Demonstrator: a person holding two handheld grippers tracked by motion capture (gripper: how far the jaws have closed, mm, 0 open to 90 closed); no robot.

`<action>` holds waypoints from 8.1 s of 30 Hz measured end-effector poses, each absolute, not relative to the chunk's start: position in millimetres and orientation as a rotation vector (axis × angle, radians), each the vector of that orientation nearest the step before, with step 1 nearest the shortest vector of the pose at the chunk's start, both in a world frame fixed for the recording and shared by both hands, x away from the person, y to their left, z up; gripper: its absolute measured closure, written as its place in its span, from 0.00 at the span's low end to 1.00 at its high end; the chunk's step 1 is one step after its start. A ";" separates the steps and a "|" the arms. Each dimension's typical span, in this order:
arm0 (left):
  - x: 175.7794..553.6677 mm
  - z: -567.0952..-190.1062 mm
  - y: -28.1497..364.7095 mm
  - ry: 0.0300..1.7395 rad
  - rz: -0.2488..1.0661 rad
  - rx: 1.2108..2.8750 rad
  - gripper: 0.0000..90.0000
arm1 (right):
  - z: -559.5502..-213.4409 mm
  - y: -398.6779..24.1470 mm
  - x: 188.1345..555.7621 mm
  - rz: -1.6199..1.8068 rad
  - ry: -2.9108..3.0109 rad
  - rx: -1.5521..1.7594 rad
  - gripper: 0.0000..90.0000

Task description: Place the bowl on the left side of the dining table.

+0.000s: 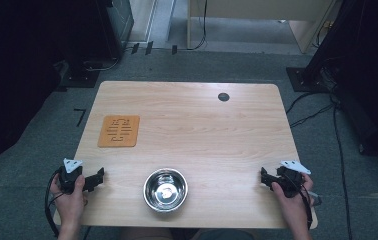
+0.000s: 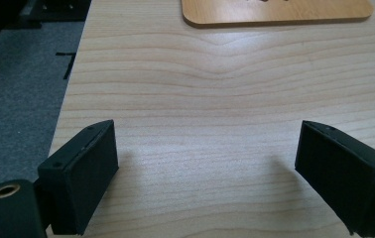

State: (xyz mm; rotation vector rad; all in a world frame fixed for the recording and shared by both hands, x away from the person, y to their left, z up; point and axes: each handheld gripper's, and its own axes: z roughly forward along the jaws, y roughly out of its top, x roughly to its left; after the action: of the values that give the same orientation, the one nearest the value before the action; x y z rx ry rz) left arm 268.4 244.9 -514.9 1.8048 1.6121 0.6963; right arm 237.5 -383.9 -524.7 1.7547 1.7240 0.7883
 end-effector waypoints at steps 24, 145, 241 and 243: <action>264.5 -491.6 220.6 1.520 0.693 1.788 0.11 | -524.7 -383.9 237.5 0.788 1.724 1.755 0.18; 248.3 -469.8 132.3 1.288 0.505 1.856 0.11 | -524.7 -383.9 237.5 0.788 1.724 1.755 0.18; 248.9 -494.8 98.0 1.198 0.048 1.981 0.91 | -524.7 -383.8 237.7 0.789 1.725 1.757 0.18; 249.9 -494.7 99.9 1.191 0.013 1.958 0.92 | -524.7 -383.8 237.7 0.789 1.725 1.757 0.18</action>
State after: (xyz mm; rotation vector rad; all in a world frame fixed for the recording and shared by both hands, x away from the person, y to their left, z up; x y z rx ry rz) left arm 249.9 99.9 -494.7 1.9585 1.1914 0.0127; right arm 237.7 -383.8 -524.7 1.7572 1.7245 0.7889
